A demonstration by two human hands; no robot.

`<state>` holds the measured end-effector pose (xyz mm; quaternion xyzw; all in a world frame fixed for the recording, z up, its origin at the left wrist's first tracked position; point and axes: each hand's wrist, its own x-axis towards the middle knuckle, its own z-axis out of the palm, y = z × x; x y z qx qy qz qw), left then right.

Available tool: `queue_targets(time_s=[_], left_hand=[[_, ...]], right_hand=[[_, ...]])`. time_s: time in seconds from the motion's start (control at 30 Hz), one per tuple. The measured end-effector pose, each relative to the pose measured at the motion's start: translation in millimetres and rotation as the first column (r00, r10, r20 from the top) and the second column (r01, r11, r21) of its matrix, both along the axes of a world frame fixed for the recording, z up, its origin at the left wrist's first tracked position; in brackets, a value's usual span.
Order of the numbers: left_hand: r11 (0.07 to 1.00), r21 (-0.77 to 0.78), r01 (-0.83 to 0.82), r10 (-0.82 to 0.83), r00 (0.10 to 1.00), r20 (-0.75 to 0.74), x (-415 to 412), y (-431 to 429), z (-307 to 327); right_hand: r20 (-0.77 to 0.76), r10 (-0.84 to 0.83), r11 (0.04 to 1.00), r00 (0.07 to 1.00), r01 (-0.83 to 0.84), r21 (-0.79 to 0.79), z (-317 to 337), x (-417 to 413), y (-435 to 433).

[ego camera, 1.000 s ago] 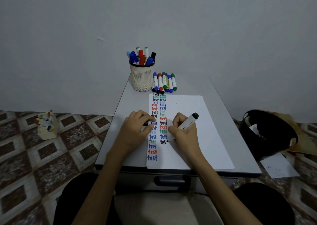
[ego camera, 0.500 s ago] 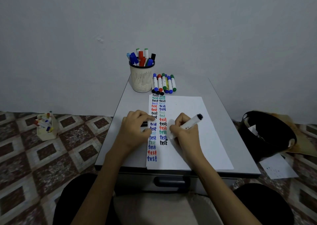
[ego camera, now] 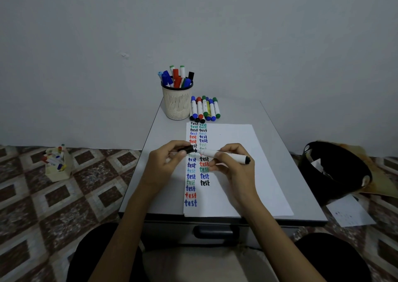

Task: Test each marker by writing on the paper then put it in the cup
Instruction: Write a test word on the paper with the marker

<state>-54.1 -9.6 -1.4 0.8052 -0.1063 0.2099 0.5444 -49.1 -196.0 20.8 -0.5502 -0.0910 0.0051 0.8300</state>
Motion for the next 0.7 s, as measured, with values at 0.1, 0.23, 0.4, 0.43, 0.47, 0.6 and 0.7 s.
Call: queue_targets(time_s=[0.1,0.23,0.4,0.43,0.47,0.6,0.7], left_hand=[[1.000,-0.001,0.029,-0.029,0.999,-0.017,-0.9,0.0,0.9],[0.998,0.002,0.058,-0.058,0.998,-0.036,-2.2,-0.5,2.0],[0.995,-0.047,0.085,-0.087,0.995,-0.052,-2.9,-0.3,3.9],[0.994,-0.084,0.068,-0.073,0.996,-0.057,-3.3,0.2,4.6],[0.990,-0.132,0.051,-0.060,0.996,-0.068,-3.8,0.5,5.6],[0.975,-0.221,0.004,-0.027,0.995,-0.098,-4.9,0.7,7.0],[0.975,-0.223,-0.002,-0.024,0.993,-0.112,-4.4,1.4,6.5]], right_hand=[[0.007,-0.018,1.000,1.000,0.018,0.020,0.6,0.0,-1.2],[0.009,-0.009,1.000,1.000,0.009,0.022,-0.6,1.0,-0.2],[-0.061,0.063,0.998,0.996,-0.063,0.003,-3.7,2.6,0.5],[-0.071,0.061,0.998,0.996,-0.062,-0.006,-4.0,2.7,0.0],[-0.077,0.050,0.999,0.996,-0.052,-0.017,-4.1,3.1,-0.6],[-0.052,-0.031,0.997,0.998,0.027,-0.075,-6.9,5.8,-4.4],[0.011,-0.085,0.979,0.996,0.086,-0.185,-14.3,8.3,-4.4]])
